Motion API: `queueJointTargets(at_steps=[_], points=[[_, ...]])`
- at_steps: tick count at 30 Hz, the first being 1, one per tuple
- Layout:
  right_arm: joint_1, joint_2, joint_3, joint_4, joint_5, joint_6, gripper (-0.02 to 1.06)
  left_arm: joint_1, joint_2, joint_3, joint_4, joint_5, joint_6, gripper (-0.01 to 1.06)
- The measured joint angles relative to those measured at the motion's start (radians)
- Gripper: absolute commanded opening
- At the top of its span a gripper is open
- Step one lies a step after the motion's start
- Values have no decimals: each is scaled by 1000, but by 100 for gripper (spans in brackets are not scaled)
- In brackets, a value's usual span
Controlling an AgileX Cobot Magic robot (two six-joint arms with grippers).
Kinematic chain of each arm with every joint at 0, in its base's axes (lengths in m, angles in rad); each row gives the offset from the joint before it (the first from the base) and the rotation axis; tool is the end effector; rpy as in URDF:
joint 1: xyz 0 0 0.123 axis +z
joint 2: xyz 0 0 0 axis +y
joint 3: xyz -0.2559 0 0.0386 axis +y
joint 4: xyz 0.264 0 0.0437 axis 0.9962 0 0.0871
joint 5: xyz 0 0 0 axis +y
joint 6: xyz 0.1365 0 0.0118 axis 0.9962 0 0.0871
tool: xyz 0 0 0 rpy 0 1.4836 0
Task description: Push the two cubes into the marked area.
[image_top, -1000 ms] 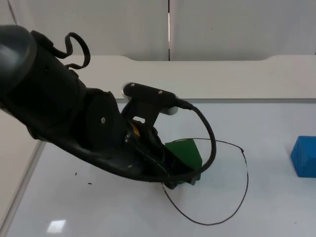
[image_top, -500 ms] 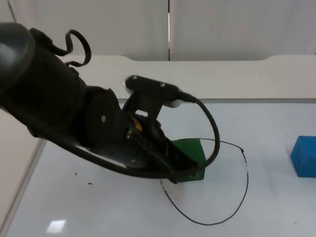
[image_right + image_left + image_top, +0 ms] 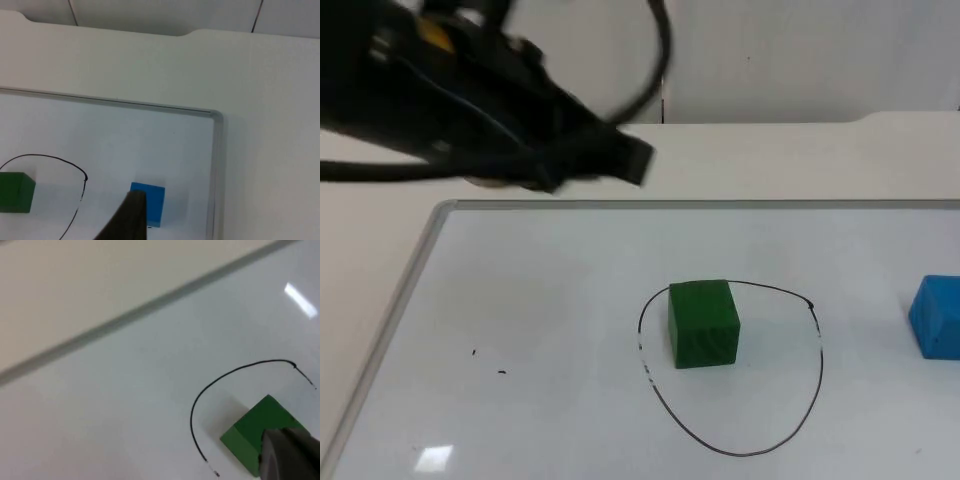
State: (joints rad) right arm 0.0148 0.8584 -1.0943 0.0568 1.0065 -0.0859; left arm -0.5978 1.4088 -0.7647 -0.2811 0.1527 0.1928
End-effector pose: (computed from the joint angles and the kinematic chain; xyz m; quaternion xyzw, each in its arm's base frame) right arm 0.2144 0.0098 0.3596 -0.0420 0.9018 0.0129 0.4298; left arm 0.2765 -0.1953 0.1695 0.2386 0.8754 -0.1587 0.3893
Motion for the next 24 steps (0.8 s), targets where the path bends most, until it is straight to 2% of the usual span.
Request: queueJointTargets(at_steps=[2,8,15,21,24], points=[[0,0,0,-2,0,0,102,5,-59,12,14,24,2,0],[0,0,0,-4,0,0,102,13,-368,105,75,167,2,0],[0,0,0,-4,0,0,102,13,-564,172,79,229,-29,0],[0,4,8,-4,0,0,101,13,-693,176,79,390,-53,0],[0,24,10,-4,13,4,93,13,-770,176,97,488,-57,0]])
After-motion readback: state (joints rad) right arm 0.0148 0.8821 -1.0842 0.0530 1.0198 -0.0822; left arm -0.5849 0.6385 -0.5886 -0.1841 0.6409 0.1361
